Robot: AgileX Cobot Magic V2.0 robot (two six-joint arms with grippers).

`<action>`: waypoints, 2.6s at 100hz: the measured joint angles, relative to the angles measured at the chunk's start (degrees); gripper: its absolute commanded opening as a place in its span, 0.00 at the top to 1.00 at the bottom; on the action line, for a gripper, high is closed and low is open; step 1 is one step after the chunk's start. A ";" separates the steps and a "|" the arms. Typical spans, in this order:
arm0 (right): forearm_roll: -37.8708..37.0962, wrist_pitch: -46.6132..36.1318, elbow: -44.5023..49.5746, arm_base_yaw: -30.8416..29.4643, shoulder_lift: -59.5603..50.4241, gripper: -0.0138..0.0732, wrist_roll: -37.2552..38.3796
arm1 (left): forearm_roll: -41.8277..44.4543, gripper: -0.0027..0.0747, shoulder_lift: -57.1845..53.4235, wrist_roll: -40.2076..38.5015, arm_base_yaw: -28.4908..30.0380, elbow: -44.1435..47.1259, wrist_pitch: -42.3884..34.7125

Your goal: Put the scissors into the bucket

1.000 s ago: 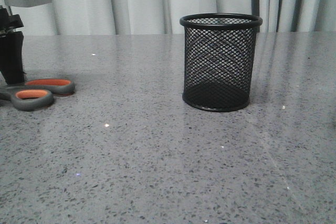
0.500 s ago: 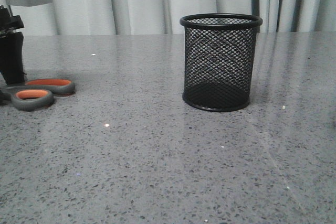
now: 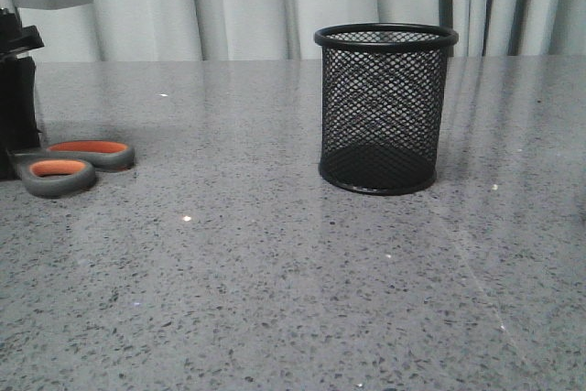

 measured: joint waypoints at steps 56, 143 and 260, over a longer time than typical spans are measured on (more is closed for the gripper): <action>2.88 -2.04 0.00 0.00 0.00 0.32 0.00 | -2.48 0.83 -5.20 -1.23 0.00 -10.21 0.61; 44.43 -8.23 -0.12 0.00 0.00 0.32 -17.54 | 2.97 0.83 -13.56 -14.89 -22.58 -25.30 2.47; 52.45 -5.93 -7.12 0.00 10.75 0.40 -20.00 | 11.02 0.83 -13.56 -28.05 -39.95 -27.56 -1.87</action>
